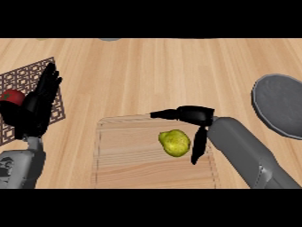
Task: Pick the pear from the cutting board and place it in the pan
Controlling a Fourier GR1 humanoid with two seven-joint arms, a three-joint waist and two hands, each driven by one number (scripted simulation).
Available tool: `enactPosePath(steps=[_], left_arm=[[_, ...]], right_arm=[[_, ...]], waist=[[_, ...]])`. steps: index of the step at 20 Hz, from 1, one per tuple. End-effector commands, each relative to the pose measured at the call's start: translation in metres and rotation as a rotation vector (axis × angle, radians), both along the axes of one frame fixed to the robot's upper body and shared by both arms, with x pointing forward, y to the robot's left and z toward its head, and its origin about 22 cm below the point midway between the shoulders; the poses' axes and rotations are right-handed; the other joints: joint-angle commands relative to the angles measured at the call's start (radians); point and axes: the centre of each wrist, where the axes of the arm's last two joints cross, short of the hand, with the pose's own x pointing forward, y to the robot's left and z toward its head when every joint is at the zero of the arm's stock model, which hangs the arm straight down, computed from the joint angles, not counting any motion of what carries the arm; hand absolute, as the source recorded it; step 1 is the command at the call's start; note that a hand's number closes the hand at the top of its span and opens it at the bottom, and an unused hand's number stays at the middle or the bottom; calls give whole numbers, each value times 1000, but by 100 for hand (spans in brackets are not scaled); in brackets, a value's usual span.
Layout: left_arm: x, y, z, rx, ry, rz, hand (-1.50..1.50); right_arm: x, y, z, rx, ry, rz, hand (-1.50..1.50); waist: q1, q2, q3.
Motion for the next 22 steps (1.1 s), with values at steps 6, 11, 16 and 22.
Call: enactPosePath(steps=[6,11,16,22], left_arm=[[-3,10,9,-2,-2,-6,0],[-3,2,-5,0,18,10,0],[-10,5,-8,-9,18,43,0],[-16,25,-13,25,51,81,0]], right_arm=[[-10,1,-15,131,-24,157,150],[-13,11,-3,133,-20,158,150],[5,-23,-15,-391,-72,-493,150],[20,-1,8,-571,-175,-892,150]], waist=[[8,2,1],[-6,-1,0],[-50,-24,-14],[-66,-44,-13]])
